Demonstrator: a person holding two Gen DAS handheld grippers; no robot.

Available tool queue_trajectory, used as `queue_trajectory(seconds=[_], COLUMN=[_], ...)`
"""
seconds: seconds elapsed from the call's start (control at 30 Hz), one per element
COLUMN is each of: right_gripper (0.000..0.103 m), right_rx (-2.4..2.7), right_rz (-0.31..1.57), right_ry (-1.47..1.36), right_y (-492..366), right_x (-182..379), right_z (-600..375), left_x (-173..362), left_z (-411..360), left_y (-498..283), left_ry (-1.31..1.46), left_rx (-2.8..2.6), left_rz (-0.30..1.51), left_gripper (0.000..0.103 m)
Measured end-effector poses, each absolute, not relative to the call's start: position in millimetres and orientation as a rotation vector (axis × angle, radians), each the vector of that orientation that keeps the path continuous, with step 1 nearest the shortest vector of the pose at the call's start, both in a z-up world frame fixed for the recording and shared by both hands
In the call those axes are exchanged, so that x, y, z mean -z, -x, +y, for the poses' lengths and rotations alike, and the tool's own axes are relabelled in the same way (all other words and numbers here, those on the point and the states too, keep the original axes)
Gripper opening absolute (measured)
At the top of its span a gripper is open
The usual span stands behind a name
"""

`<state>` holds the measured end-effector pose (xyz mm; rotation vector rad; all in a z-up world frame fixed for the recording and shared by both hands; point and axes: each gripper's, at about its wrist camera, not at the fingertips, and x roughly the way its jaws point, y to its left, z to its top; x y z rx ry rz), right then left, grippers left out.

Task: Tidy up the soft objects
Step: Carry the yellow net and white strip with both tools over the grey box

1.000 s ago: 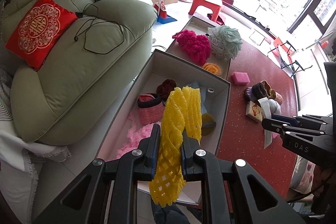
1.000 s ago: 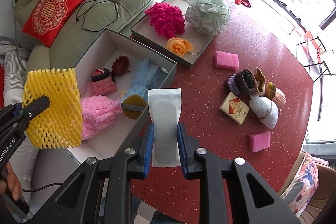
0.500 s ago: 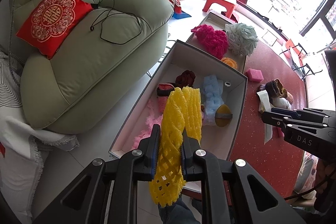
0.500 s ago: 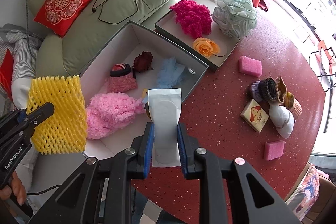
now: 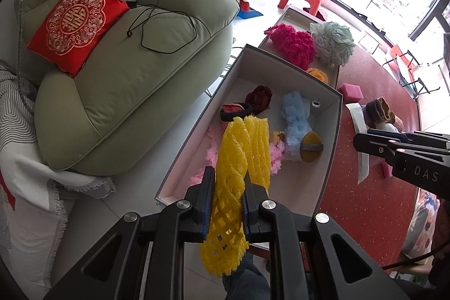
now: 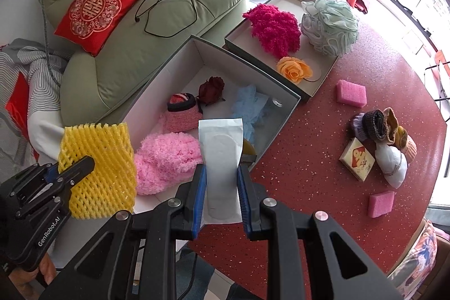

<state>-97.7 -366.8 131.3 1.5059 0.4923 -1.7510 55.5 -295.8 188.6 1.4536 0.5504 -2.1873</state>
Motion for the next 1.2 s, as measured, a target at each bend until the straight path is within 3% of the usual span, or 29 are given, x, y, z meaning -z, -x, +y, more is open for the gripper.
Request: queue_trajectory(seconds=[1.2], right_gripper=[0.024], right_rx=[1.699], right_rz=[0.501], right_ry=[-1.557], right_y=[94.4], right_x=[-112.5], right_z=[-373.4], left_x=[-158.1], left_z=[-285.6], left_y=[-33.2], left_ry=[-1.583], left_rx=[2.153], left_rz=[0.51], left_gripper=[0.018])
